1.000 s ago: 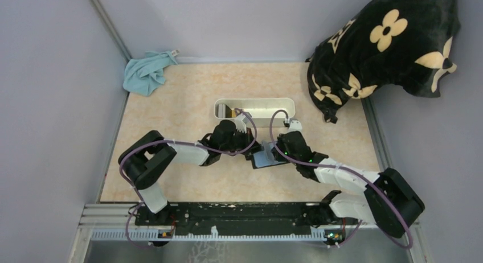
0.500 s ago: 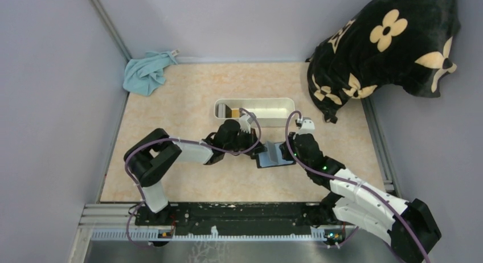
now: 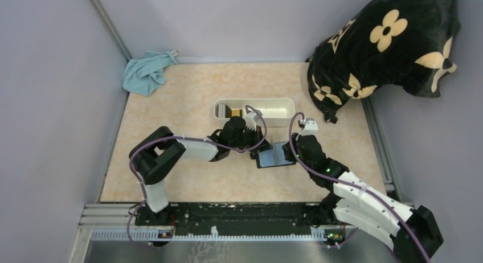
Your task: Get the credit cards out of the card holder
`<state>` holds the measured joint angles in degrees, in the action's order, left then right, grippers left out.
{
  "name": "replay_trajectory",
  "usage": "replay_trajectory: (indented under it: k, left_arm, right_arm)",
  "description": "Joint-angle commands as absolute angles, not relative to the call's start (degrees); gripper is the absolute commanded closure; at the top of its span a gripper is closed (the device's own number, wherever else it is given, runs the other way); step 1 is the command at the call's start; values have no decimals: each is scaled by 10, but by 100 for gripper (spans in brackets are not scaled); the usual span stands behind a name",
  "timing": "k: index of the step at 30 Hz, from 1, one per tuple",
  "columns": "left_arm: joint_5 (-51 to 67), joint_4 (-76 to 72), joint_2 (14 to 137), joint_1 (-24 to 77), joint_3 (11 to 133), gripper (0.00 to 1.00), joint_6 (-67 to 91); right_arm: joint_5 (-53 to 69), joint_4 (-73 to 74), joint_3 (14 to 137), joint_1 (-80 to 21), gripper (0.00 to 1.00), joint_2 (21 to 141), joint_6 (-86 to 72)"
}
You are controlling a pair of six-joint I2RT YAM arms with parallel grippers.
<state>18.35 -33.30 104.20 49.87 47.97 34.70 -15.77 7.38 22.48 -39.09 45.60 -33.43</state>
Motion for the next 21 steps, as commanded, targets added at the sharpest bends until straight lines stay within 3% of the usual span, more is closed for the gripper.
replay_trajectory:
  k: [1, 14, 15, 18, 21]
  left_arm:
    - [198, -330, 1074, 505, 514, 100, 341]
    - [187, -327, 1066, 507, 494, 99, 326]
    - [181, -324, 1062, 507, 487, 99, 320]
    - [163, -316, 1053, 508, 469, 94, 309]
    - [148, -309, 1048, 507, 449, 78, 307]
  right_arm:
    - [-182, 88, 238, -389, 100, 427, -322]
    - [-180, 92, 218, -353, 100, 456, -353]
    - [-160, 87, 215, -336, 98, 467, -354]
    - [-107, 51, 206, -302, 72, 500, -345]
    - [-102, 36, 213, -301, 57, 535, -334]
